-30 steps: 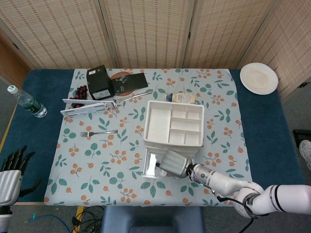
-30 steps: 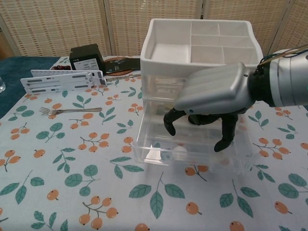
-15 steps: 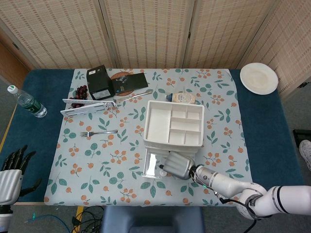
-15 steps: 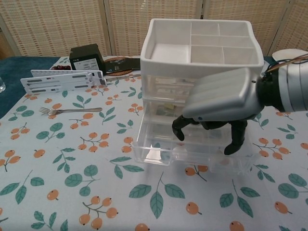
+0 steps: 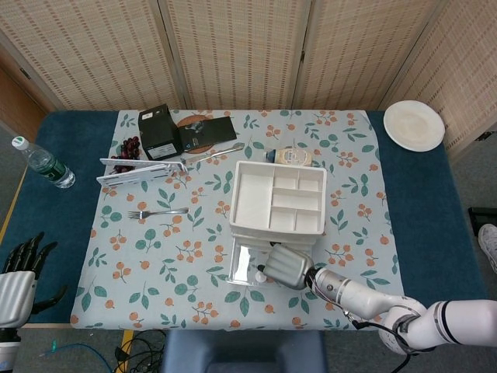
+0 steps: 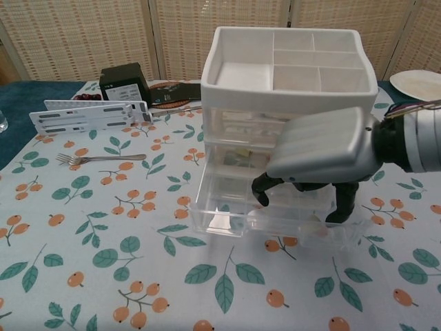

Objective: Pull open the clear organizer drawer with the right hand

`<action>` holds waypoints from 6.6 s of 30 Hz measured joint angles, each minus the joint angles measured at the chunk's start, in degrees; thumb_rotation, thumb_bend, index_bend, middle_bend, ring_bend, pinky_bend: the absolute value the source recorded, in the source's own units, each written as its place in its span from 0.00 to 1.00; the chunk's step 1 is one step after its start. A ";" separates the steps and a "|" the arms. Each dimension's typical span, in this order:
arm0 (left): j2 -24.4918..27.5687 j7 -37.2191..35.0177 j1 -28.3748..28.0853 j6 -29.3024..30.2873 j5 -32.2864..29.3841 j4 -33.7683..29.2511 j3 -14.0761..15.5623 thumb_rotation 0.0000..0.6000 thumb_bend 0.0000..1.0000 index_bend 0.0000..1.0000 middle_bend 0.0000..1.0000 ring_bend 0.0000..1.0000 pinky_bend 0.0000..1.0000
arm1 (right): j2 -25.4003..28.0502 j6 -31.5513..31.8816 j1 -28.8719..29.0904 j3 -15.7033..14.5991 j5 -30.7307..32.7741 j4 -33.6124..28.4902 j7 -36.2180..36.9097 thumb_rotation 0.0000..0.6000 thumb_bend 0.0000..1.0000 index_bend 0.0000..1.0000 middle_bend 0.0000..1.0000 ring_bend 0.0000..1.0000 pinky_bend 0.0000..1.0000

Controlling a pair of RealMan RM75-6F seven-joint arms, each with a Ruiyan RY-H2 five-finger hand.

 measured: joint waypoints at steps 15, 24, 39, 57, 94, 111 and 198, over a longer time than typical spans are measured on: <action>0.02 0.02 -0.02 0.11 0.00 0.05 -0.01 1.00 0.25 0.14 0.00 0.04 0.07 | -2.60 2.54 -1.50 -0.32 -0.13 1.08 -1.79 1.00 0.03 0.30 1.00 1.00 1.00; 0.19 0.03 0.15 0.26 -0.10 0.02 0.05 1.00 0.25 0.14 0.00 0.04 0.07 | -5.17 4.47 -2.18 0.61 -0.21 2.59 -2.94 1.00 0.06 0.30 1.00 1.00 1.00; 0.16 -0.11 0.07 0.12 -0.08 0.08 0.05 1.00 0.25 0.14 0.00 0.04 0.07 | -2.52 1.20 -0.68 0.99 1.21 1.01 -1.15 1.00 0.08 0.30 1.00 1.00 1.00; 0.45 -0.58 0.00 0.19 0.15 -0.15 0.03 1.00 0.25 0.14 0.00 0.04 0.07 | -4.47 3.39 -1.94 0.05 0.16 2.18 -2.70 1.00 0.13 0.40 1.00 1.00 1.00; 0.48 -0.96 0.09 0.20 0.15 -0.06 0.14 1.00 0.25 0.14 0.00 0.04 0.07 | -5.34 3.35 -2.59 -0.31 0.52 2.89 -3.31 1.00 0.32 0.54 1.00 1.00 1.00; 0.57 -1.01 0.07 0.32 0.23 -0.15 0.08 1.00 0.25 0.14 0.00 0.04 0.07 | -5.14 4.55 -2.97 0.29 -0.25 2.54 -2.59 1.00 0.41 0.57 1.00 1.00 1.00; 0.90 1.20 -1.57 -0.47 0.70 -2.36 -0.40 1.00 0.25 0.14 0.00 0.04 0.07 | -3.87 29.33 -32.27 1.56 -12.79 17.00 25.14 1.00 0.41 0.33 0.83 0.94 0.99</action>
